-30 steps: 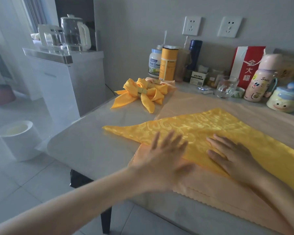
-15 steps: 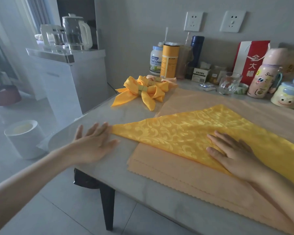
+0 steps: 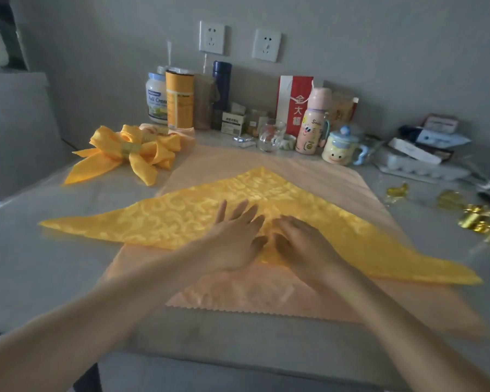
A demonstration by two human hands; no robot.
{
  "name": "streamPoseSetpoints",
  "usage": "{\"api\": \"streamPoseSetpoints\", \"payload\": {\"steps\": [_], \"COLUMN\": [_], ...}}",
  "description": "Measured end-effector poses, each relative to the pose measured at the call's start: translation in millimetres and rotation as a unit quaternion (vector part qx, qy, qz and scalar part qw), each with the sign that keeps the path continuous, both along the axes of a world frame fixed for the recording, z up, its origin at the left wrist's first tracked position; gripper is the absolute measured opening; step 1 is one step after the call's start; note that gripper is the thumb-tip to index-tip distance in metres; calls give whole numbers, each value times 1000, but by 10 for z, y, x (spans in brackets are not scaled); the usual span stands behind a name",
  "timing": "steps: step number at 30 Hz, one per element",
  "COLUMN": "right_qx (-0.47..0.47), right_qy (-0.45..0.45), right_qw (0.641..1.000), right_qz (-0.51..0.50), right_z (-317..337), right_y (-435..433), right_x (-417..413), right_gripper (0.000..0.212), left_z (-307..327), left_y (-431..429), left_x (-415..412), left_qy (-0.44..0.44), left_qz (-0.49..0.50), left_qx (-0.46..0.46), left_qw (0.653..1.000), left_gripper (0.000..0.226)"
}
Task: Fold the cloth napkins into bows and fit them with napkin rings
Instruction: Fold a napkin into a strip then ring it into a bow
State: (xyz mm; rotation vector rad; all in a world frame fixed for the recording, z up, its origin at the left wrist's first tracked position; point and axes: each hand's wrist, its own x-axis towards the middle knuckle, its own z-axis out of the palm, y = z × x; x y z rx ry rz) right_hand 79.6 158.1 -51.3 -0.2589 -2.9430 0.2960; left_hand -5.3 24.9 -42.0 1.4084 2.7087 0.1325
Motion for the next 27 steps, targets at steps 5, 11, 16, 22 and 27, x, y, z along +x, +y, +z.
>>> {"api": "streamPoseSetpoints", "payload": {"steps": [5, 11, 16, 22, 27], "right_qx": [-15, 3, -4, -55, -14], "right_qy": [-97, -119, -139, -148, -121], "right_qw": [994, 987, 977, 951, 931], "right_qz": [-37, -104, -162, -266, -343], "right_z": [-64, -37, 11, 17, 194], "right_y": [96, 473, 890, 1346, 1554], "right_x": [78, 495, 932, 1442, 1611], "right_gripper": [54, 64, 64, 66, 68], "left_z": [-159, -119, -121, -107, -4], "left_y": [-16, 13, 0, 0, 38], "left_x": [42, 52, 46, 56, 100], "left_qy": [-27, -25, -39, -33, -37], "left_qz": [16, 19, 14, 11, 17], "left_qx": [-34, -56, -58, -69, -105], "left_qw": [999, 998, 997, 997, 994], "left_gripper": [78, 84, 85, 85, 81]}}
